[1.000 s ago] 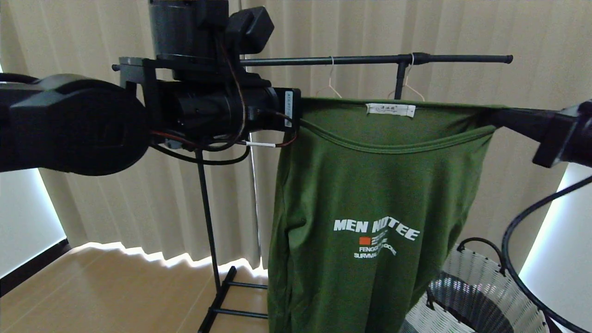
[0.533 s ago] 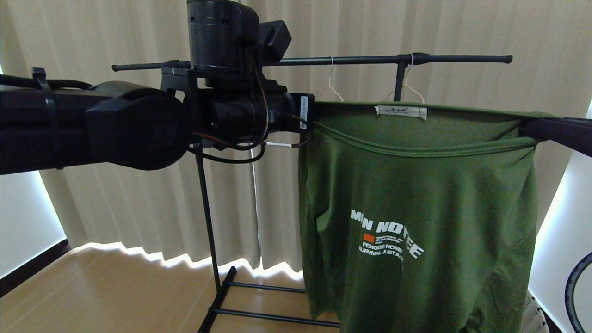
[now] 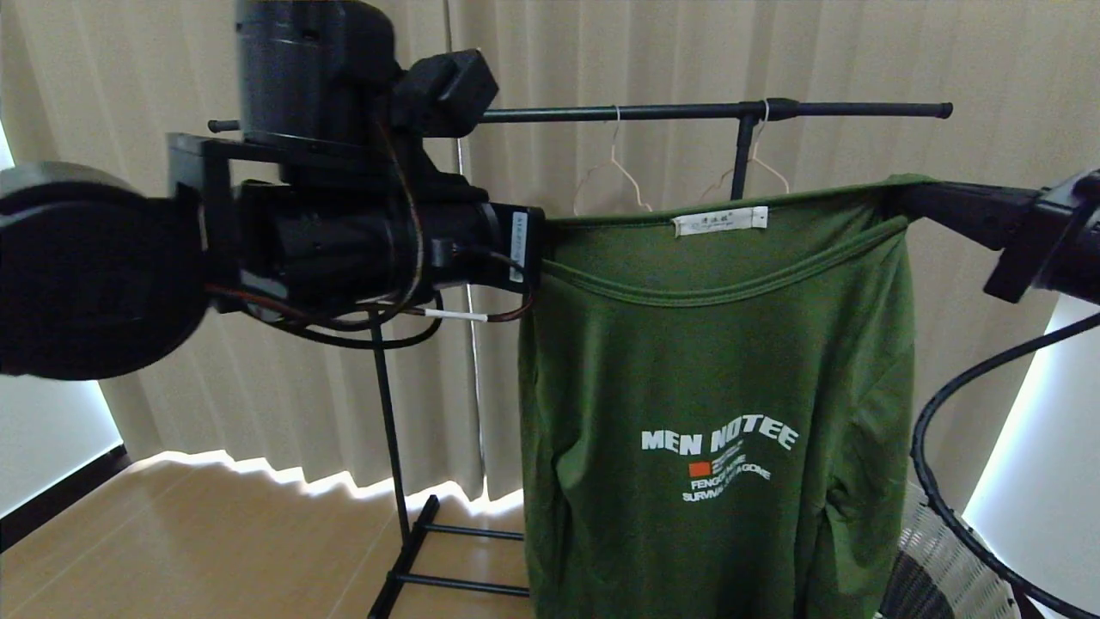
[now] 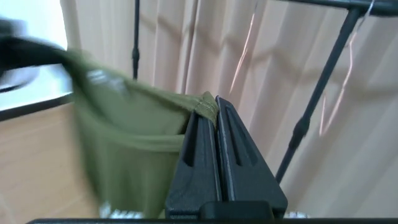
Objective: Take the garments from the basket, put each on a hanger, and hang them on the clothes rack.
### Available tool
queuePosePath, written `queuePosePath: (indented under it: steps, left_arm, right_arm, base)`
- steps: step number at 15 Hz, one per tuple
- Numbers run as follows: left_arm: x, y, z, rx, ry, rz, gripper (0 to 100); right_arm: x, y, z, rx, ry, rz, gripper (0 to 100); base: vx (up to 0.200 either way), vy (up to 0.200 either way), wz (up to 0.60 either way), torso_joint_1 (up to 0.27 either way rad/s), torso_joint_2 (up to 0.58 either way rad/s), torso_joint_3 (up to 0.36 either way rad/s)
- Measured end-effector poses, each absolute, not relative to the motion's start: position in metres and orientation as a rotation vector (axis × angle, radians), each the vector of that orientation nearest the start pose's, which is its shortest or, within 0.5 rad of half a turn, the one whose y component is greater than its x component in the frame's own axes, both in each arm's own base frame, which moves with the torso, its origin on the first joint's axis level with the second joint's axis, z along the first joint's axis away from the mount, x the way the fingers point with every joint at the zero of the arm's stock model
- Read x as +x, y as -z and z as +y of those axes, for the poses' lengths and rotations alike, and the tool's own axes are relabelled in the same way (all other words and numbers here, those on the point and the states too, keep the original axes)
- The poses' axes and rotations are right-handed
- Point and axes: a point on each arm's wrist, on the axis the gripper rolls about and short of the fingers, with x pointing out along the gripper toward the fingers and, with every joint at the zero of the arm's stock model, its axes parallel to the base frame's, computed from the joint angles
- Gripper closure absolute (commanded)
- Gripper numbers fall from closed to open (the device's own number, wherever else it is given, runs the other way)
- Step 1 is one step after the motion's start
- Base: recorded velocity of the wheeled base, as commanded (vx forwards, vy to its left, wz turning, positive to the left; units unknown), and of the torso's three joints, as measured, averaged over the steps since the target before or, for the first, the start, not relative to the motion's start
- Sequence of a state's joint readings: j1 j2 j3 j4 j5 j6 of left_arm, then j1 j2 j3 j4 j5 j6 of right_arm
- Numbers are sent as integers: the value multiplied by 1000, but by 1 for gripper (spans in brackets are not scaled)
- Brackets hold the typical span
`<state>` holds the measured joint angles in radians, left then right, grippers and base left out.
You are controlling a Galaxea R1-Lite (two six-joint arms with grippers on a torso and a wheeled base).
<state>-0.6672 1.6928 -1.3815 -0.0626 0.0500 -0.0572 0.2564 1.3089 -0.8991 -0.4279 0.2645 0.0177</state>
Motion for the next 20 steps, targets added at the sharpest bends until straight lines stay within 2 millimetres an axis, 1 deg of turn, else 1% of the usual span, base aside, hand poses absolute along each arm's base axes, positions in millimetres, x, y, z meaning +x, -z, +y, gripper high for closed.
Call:
queuePosePath:
  steps: [2,4,6,7,9,11,14,16,18,20]
  left_arm:
    - [230,-294,-182,25,664,252,100]
    - [203,-297,-165,2,757,247,100]
    - [179,-301,-153,-11,838,231,100]
    - [171,-303,-150,-14,852,215,100]
    - [163,-307,-145,-16,860,197,100]
    - [161,-304,-143,-11,857,198,100]
    - [167,-305,-144,-17,832,163,100]
    - [184,-307,-153,-36,771,98,100]
    - [201,-304,-164,-38,708,88,100]
    - [209,-301,-171,-36,705,98,100]
  right_arm:
    - [228,-285,66,18,-519,-22,100]
    - [246,-281,71,19,-522,-7,100]
    - [256,-277,76,19,-531,10,100]
    - [258,-276,78,19,-535,16,100]
    - [260,-273,81,19,-520,26,100]
    - [258,-267,80,17,-479,46,100]
    - [242,-272,74,16,-465,33,100]
    - [221,-280,66,13,-455,47,100]
    - [196,-284,58,10,-452,88,100]
    - [181,-291,54,11,-452,57,100]
  base:
    - [0,0,0,0,0,0]
    - [0,0,0,0,0,0]
    - [0,0,0,0,0,0]
    - [0,0,0,0,0,0]
    - [0,0,0,0,0,0]
    - [0,0,0,0,0,0]
    - [0,0,0,0,0,0]
    - [0,0,0,0,0,0]
    - [0,0,0,0,0,0]
    - [0,0,0,0,0,0]
